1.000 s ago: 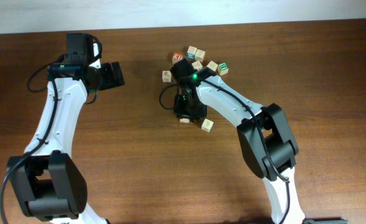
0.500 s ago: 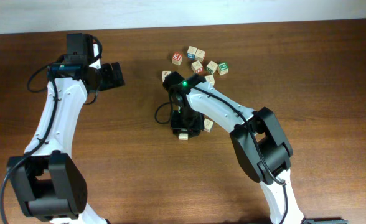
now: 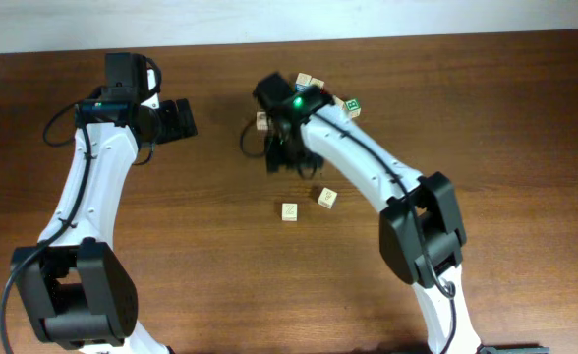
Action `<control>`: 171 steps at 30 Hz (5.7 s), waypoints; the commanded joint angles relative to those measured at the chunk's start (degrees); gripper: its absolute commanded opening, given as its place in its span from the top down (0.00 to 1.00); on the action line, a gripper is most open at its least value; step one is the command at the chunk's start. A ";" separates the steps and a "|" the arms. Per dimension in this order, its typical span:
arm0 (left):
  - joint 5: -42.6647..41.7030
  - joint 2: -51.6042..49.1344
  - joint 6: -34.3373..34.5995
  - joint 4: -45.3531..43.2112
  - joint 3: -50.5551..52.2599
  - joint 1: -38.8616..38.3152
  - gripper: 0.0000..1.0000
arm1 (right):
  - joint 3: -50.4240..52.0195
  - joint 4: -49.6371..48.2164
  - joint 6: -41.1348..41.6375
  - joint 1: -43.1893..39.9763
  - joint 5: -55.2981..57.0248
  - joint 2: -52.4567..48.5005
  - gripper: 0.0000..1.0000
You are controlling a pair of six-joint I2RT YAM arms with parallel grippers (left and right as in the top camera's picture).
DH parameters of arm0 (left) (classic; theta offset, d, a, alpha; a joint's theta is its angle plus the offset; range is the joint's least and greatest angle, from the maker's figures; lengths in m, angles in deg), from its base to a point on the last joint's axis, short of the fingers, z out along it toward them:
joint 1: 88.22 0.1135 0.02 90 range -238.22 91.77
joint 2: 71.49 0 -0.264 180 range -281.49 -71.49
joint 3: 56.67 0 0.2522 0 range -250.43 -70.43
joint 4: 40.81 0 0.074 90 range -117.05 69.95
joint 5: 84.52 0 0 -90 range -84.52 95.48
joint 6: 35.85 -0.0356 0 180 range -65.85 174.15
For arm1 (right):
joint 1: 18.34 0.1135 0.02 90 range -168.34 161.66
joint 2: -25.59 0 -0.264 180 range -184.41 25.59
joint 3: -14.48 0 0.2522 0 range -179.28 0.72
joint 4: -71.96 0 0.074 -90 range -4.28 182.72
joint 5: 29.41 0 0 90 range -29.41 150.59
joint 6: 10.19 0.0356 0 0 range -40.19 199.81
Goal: Rotate 3 blocks
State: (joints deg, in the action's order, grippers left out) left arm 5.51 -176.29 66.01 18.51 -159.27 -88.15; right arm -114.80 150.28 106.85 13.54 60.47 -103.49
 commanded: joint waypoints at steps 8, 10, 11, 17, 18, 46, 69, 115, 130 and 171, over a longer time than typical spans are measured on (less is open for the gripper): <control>0.15 -0.59 0.55 -0.98 -1.07 -0.04 0.01 | -1.05 -15.15 -19.82 -14.73 -4.70 -3.37 0.28; -0.13 -0.59 0.52 -0.96 -1.07 -0.17 0.01 | -1.05 -15.93 -22.53 -15.04 -4.59 -4.48 0.28; -0.33 -0.59 0.55 -0.96 -1.07 -0.28 0.01 | -1.05 -16.06 -23.10 -15.04 -4.35 -5.05 0.28; -0.17 -0.63 0.52 -0.96 -1.05 -2.60 0.01 | -1.05 -17.20 -23.41 -15.04 -4.22 -8.39 0.41; -0.17 -0.63 0.52 -0.98 -1.05 -2.97 0.01 | -1.05 -17.22 -23.41 -15.02 -4.20 -8.70 0.43; -0.22 -0.63 0.55 -0.98 -1.05 -3.74 0.01 | -1.51 6.16 -11.30 -14.97 -6.38 4.31 0.77; -0.26 -0.63 0.52 -0.96 -1.05 -3.74 0.01 | 41.05 -12.98 -3.98 -10.36 -3.28 26.21 0.82; -0.26 -0.63 0.52 -0.94 -1.05 -5.35 0.01 | 32.50 -11.10 -6.16 -13.62 -10.21 18.23 0.52; -1.29 -0.63 0.52 -0.94 -1.05 -5.33 0.01 | 30.97 -20.48 0.09 -10.21 -9.20 13.62 0.81; -11.23 -4.07 1.53 9.84 0.35 -11.87 0.94 | 14.75 5.51 -10.16 -18.32 -11.89 11.69 0.76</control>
State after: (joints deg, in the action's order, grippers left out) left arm -2.51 -177.40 64.94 25.63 -159.34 -97.07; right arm -99.24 155.22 98.40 -2.38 47.66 -91.38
